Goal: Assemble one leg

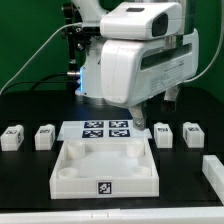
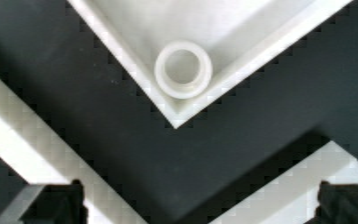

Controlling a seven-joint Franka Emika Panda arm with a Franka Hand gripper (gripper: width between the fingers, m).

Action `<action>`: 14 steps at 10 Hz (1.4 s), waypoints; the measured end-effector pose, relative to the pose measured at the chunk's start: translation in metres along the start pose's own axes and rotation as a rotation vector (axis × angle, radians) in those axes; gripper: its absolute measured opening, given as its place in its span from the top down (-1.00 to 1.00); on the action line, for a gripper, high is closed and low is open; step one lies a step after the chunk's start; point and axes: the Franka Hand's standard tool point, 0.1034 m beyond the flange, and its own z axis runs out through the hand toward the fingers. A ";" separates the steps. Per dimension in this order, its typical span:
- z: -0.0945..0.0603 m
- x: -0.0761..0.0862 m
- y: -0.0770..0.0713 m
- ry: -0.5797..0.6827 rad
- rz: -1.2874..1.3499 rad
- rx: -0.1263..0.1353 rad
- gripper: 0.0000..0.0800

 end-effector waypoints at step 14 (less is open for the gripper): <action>0.023 -0.076 -0.010 0.018 -0.685 -0.047 -0.62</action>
Offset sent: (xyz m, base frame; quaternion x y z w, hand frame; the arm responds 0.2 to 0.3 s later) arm 0.0000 0.0000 0.0000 0.0000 0.0000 0.0000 1.0000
